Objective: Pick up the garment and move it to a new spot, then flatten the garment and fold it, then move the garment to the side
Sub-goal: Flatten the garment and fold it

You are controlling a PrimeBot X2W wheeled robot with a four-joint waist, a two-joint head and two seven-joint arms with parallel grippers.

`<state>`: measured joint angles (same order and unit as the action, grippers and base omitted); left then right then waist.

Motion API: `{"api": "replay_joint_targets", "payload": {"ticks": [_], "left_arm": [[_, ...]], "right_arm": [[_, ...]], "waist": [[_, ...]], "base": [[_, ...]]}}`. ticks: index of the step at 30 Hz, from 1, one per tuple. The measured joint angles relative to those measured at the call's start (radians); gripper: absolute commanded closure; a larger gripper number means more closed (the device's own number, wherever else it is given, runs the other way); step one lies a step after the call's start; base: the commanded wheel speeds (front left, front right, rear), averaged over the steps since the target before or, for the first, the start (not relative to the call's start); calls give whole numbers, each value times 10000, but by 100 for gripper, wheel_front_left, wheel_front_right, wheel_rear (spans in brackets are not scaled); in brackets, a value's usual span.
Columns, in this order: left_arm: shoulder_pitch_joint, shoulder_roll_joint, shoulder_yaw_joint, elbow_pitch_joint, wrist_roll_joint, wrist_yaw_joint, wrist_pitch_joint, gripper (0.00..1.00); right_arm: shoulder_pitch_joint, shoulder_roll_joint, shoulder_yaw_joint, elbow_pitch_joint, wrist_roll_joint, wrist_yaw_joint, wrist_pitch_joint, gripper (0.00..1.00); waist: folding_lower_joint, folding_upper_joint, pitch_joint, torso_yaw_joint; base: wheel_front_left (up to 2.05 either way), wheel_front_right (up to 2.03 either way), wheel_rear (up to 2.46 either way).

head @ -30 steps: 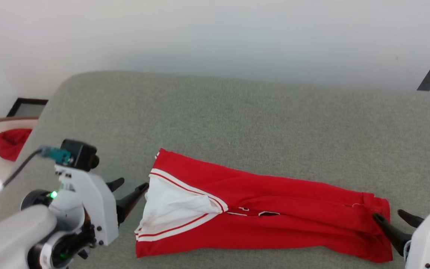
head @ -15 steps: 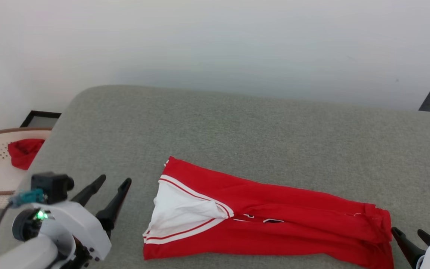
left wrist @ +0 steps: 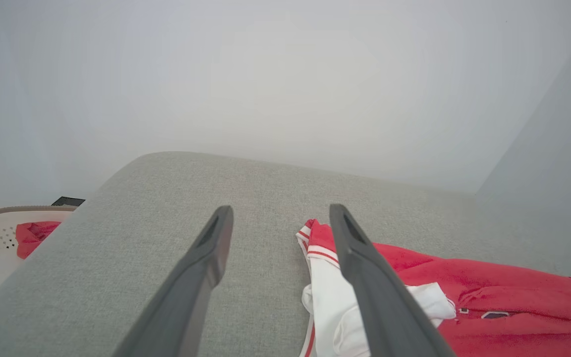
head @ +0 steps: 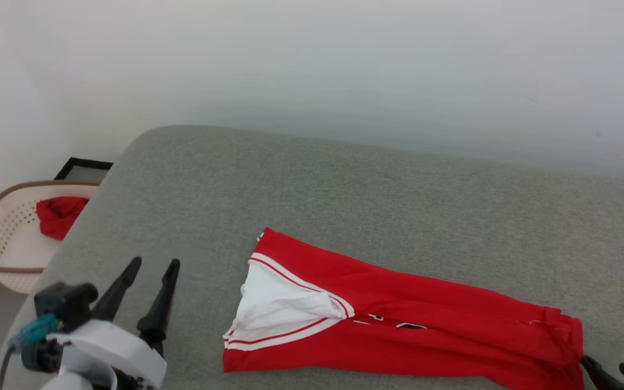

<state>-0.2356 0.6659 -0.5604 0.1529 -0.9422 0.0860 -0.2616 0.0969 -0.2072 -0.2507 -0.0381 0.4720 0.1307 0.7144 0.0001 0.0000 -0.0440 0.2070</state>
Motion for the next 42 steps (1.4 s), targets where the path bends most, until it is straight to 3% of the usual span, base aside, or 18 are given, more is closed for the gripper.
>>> {"api": "replay_joint_targets", "payload": {"ticks": [14, 21, 28, 29, 30, 31, 42], "left_arm": [[1378, -2483, 3576, -23, 3049, -1336, -2, 0], [1340, -3515, 4334, 119, 3845, -1927, -2, 0], [1101, -3998, 4650, 261, 4238, -2107, 0, 0], [1081, -4057, 4704, 265, 4243, -2107, -2, 0], [1066, -4100, 4738, 265, 4251, -2130, -2, 0], [1059, -4138, 4763, 263, 4284, -2138, -2, 0], [1021, -4253, 4777, 140, 4103, -2142, -2, 0]], "right_arm": [[-986, -347, -196, 924, -454, 0, 895, 0], [-1708, -424, 31, 1662, -453, 0, 1390, 0], [-2387, -700, 575, 2301, -332, -2, 1609, 0], [-2481, -738, 604, 2420, -307, -2, 1578, 58], [-2550, -807, 711, 2491, -201, -4, 1569, 95], [-2591, -913, 800, 2566, -100, -4, 1569, 100], [-3013, -1465, 1007, 3304, 483, 100, 1279, 100]], "waist": [[0, 0, 692, 363], [-1, 0, 1351, 593], [-1, 0, 1927, 821], [0, 0, 1987, 847], [-1, 0, 2039, 875], [-1, 1, 2082, 900], [0, 0, 2244, 981]], "base": [[0, 0, 0], [0, 0, 0], [0, 0, 0], [0, 0, 0], [0, 0, 0], [0, 0, 0], [0, 0, 0]]}}
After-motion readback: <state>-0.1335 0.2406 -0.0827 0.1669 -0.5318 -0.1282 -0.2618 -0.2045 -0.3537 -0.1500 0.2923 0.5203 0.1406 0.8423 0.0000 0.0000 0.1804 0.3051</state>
